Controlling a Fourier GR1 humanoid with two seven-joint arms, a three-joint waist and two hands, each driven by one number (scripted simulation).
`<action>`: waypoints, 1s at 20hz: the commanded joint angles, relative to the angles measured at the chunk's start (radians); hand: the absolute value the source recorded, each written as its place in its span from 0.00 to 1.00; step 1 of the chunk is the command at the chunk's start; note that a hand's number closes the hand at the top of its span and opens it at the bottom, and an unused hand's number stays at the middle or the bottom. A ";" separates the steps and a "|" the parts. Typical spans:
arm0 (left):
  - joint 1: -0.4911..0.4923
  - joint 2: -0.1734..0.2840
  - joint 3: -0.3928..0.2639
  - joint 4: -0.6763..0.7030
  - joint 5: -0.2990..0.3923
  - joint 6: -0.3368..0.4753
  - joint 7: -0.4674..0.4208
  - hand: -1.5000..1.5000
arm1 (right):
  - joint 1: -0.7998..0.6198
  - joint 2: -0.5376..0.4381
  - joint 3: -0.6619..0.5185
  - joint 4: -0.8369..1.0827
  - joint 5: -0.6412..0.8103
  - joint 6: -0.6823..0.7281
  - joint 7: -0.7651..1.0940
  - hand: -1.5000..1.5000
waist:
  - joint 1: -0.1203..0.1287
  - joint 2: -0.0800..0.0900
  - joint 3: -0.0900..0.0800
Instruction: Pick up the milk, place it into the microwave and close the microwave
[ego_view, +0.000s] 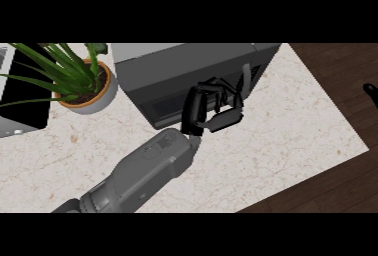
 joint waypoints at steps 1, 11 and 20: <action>-0.069 0.001 0.050 0.088 0.029 -0.015 0.010 1.00 | -0.006 -0.019 -0.011 0.003 -0.015 0.000 0.014 0.00 | -0.008 0.018 -0.001; -0.074 0.001 0.022 0.107 0.064 -0.040 -0.026 1.00 | -0.029 -0.043 0.007 -0.018 -0.094 0.034 0.044 0.00 | 0.007 0.018 -0.001; -0.083 0.001 0.015 0.122 0.096 -0.032 -0.052 1.00 | -0.011 -0.075 0.015 -0.014 -0.150 0.067 0.075 0.00 | -0.013 0.021 0.001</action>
